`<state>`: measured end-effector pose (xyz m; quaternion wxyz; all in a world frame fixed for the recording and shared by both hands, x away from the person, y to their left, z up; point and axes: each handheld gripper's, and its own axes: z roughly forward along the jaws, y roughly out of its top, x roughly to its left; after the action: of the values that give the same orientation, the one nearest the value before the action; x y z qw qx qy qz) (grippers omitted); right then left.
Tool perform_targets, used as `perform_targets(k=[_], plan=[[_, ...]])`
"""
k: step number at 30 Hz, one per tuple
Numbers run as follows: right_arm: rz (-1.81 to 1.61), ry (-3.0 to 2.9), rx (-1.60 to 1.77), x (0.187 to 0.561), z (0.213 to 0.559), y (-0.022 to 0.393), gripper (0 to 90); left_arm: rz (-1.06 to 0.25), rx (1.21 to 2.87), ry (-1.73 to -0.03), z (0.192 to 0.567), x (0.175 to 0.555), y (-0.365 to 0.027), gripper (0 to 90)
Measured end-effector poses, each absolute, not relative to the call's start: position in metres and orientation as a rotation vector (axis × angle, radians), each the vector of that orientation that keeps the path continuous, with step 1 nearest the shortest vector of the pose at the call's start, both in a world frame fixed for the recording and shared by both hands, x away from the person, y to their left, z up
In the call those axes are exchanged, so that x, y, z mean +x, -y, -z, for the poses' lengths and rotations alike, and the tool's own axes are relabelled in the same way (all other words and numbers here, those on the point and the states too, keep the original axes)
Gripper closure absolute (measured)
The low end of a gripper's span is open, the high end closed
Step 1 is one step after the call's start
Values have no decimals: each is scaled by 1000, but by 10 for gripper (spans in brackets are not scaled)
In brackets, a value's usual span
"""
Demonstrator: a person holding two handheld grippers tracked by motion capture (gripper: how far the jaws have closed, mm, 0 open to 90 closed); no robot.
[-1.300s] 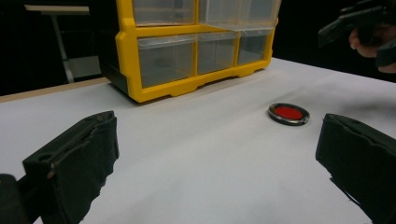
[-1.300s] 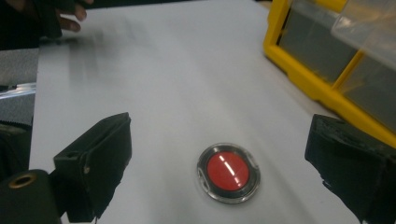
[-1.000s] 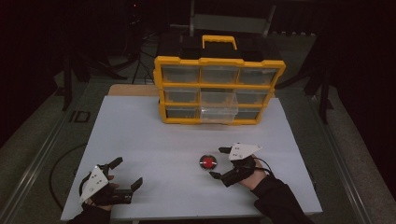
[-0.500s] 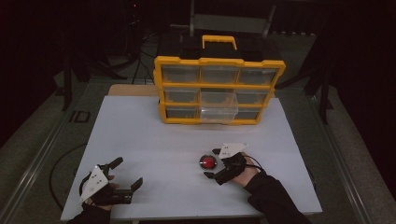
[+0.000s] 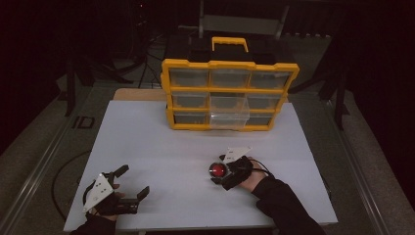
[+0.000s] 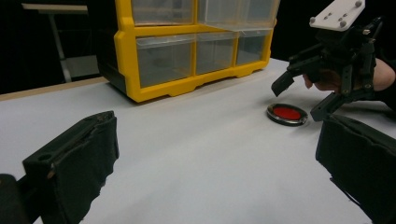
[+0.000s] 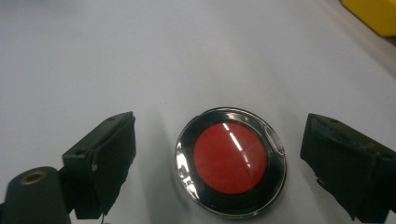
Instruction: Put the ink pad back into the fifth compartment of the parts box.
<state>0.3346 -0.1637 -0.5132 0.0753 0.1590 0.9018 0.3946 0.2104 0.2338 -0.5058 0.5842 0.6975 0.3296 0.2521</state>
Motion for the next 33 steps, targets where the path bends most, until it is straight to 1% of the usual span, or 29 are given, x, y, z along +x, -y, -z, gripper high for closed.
perform_targets(k=[3, 4, 6, 13, 14, 19, 25, 33], plan=[[-1168, -2709, 481, 336, 514, 163, 106, -588, 1627, -769, 506, 210, -234, 0], [-1154, -2715, 480, 338, 518, 162, 125, -588, 1627, -769, 506, 210, -234, 0], [-1152, -2722, 485, 339, 519, 162, 126, -587, 1626, -770, 506, 210, -234, 0], [-1137, -2733, 497, 340, 524, 161, 167, -576, 1613, -772, 506, 211, -235, 0], [-1126, -2731, 497, 341, 525, 160, 188, -576, 1615, -772, 506, 211, -235, 0], [-1124, -2736, 505, 341, 526, 160, 215, -578, 1621, -772, 506, 211, -234, 0], [-1133, -2735, 519, 341, 527, 162, 294, -582, 1625, -774, 506, 211, -234, 0], [-1129, -2727, 549, 340, 527, 161, 303, -590, 1635, -778, 507, 211, -233, 0]])
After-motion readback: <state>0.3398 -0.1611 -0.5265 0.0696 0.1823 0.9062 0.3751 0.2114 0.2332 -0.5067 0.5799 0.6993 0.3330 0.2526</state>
